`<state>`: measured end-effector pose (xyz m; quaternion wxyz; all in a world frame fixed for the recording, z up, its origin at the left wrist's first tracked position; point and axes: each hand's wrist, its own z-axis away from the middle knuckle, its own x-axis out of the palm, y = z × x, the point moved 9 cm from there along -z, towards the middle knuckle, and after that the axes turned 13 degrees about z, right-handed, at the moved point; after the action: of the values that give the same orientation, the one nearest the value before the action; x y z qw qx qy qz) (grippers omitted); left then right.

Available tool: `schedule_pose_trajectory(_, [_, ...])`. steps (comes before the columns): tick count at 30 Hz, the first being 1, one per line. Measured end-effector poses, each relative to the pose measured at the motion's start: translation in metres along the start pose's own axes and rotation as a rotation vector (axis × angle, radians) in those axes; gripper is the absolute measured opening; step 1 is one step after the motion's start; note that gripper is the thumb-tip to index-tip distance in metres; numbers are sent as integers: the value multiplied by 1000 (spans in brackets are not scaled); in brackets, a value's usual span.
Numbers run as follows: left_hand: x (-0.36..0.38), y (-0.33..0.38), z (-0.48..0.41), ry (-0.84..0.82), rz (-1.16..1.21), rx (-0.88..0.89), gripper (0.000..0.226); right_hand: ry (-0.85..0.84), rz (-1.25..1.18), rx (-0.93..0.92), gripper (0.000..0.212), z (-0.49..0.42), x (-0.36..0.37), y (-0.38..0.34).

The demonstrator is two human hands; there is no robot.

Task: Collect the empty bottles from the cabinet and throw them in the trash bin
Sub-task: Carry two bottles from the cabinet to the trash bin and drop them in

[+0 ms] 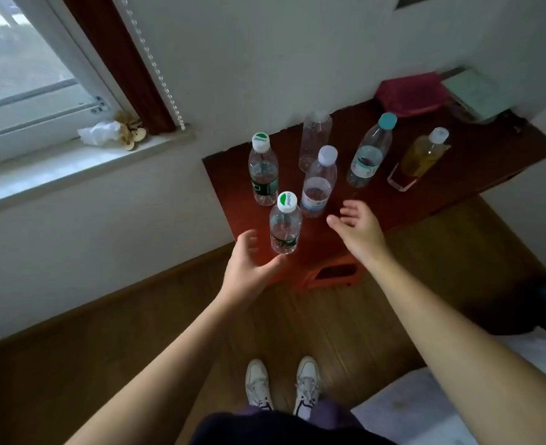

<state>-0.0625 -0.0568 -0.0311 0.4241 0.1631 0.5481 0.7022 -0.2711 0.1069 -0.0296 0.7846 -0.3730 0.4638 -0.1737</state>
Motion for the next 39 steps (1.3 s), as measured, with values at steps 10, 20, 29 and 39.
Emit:
schedule_pose_trajectory(10, [26, 9, -44, 121, 37, 97, 73, 138, 54, -147, 62, -49, 22, -30])
schedule_pose_trajectory(20, [-68, 8, 16, 269, 113, 158, 56, 97, 128, -243, 47, -27, 31, -64])
schedule_pose_trajectory(29, [-208, -108, 157, 541, 218, -71, 55, -208, 166, -411, 53, 103, 103, -88])
schedule_pose_trajectory(39, [-264, -202, 295, 844, 406, -229, 46, -497, 292, -483, 55, 180, 201, -94])
